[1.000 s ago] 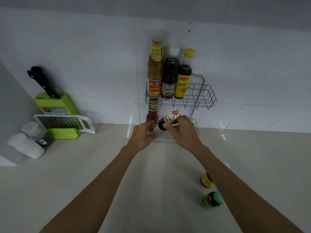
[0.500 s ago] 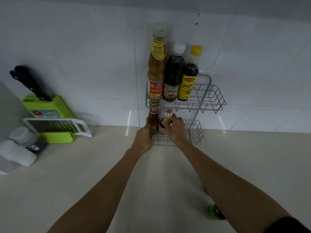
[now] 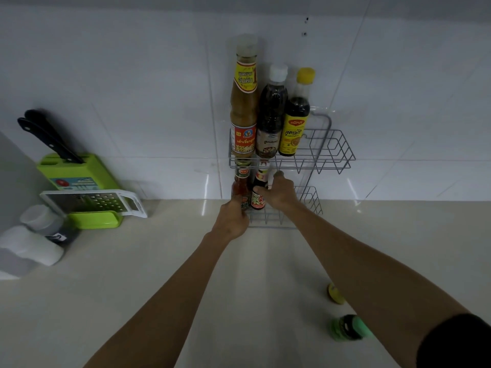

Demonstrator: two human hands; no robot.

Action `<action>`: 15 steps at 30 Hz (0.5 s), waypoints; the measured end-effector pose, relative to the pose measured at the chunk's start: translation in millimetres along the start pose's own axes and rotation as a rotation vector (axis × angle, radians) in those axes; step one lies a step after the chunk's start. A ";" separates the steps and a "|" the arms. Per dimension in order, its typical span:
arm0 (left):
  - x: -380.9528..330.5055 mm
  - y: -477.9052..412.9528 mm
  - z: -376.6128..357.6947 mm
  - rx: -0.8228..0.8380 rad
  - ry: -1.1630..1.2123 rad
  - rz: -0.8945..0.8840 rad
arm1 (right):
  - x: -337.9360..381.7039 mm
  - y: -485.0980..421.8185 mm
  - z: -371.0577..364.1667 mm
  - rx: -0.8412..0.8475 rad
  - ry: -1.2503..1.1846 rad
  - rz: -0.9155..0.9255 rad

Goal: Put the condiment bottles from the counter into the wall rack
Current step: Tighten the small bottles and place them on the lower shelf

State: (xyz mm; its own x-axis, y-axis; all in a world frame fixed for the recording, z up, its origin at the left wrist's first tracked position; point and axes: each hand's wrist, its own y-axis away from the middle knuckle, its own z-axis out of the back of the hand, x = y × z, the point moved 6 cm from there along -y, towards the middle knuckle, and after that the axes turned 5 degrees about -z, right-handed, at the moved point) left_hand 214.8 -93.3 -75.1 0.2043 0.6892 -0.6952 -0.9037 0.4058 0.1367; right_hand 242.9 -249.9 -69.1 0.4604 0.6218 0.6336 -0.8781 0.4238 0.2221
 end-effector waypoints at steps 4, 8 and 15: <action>-12.2 23.9 -8.5 0.002 -0.018 -0.042 | -13.5 27.6 18.3 0.026 -0.011 0.021; -33.9 55.9 -30.6 0.070 -0.039 -0.098 | -36.4 76.6 41.0 0.036 0.028 0.069; -66.3 103.7 -83.5 0.215 -0.016 -0.161 | -78.0 176.0 86.7 -0.059 0.018 0.079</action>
State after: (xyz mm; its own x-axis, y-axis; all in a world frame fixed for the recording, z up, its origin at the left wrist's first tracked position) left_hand 76.1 -147.0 -73.8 0.3464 0.6143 -0.7090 -0.7586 0.6280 0.1735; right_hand 41.2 -280.9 -15.2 0.3925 0.6665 0.6338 -0.9028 0.4107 0.1271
